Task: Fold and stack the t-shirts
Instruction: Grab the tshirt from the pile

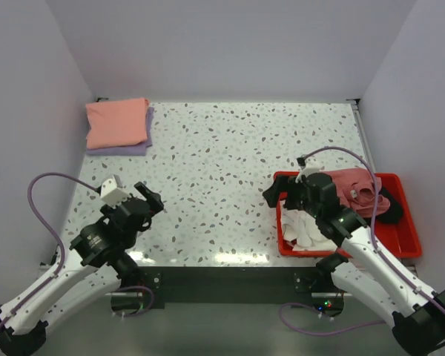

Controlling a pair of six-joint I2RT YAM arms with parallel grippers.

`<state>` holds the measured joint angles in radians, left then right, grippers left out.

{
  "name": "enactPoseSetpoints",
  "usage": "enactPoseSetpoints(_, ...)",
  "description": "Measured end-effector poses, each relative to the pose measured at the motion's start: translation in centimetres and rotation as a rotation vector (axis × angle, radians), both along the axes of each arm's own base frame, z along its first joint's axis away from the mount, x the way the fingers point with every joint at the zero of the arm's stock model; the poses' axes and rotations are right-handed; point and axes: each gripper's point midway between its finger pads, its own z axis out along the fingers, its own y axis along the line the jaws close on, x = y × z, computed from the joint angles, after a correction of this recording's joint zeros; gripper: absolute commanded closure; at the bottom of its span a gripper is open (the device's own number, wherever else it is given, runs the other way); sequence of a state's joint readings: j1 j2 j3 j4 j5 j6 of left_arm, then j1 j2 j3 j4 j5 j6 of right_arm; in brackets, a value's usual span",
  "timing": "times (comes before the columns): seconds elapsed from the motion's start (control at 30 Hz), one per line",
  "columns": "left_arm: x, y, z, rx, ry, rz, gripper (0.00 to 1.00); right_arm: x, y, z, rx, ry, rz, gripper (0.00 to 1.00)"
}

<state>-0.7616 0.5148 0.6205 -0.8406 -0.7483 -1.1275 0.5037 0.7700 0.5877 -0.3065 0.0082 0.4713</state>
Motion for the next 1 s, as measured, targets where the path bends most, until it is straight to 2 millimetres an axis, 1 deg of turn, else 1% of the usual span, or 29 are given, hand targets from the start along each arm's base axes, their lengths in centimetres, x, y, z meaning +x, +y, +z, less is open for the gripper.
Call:
enactPoseSetpoints(0.1, 0.0, 0.0, -0.1, -0.003, 0.001, 0.004, 0.0, 0.1, -0.2, 0.5, 0.004, -0.016, -0.012, 0.01)
enactPoseSetpoints(0.23, -0.1, 0.1, -0.3, 0.003, 0.007, 0.005, 0.0, 0.5, -1.2, 1.2, -0.007, -0.023, -0.081, 0.01)
enactPoseSetpoints(0.37, 0.0, 0.1, -0.7, 0.012, 0.014, 0.007, 0.0, 1.1, -3.2, 2.5, -0.05, -0.02, -0.203, 0.01)
enactPoseSetpoints(0.47, 0.0, 0.1, -0.9, 0.023, 0.023, 0.009, 0.0, 1.4, -5.1, 3.3, -0.096, 0.03, -0.324, 0.01)
enactPoseSetpoints(0.53, 0.1, 0.1, -1.0, 0.029, 0.027, 0.01, 0.0, 1.2, -6.3, 3.2, -0.14, 0.088, -0.404, 0.01)
enactPoseSetpoints(0.57, 0.1, 0.1, -1.1, 0.031, 0.028, 0.011, 0.0, 1.0, -6.8, 2.9, -0.157, 0.114, -0.432, 0.01)
enactPoseSetpoints(0.63, 0.1, 0.1, -1.1, 0.034, 0.031, 0.011, 0.0, 0.1, -7.7, 1.7, -0.206, 0.19, -0.483, 0.01)
enactPoseSetpoints(0.73, 0.2, 0.1, -1.2, 0.039, 0.034, 0.012, 0.0, -2.0, -9.2, -0.5, -0.283, 0.305, -0.542, 0.01)
enactPoseSetpoints(0.9, 0.3, 0.0, -1.6, 0.053, 0.045, 0.014, 0.0, -4.4, -11.2, -3.0, -0.345, 0.394, -0.621, 0.01)
enactPoseSetpoints(1.0, 0.3, 0.0, -1.7, 0.061, 0.053, 0.014, 0.0, -5.2, -12.1, -4.3, -0.378, 0.425, -0.659, 0.01)
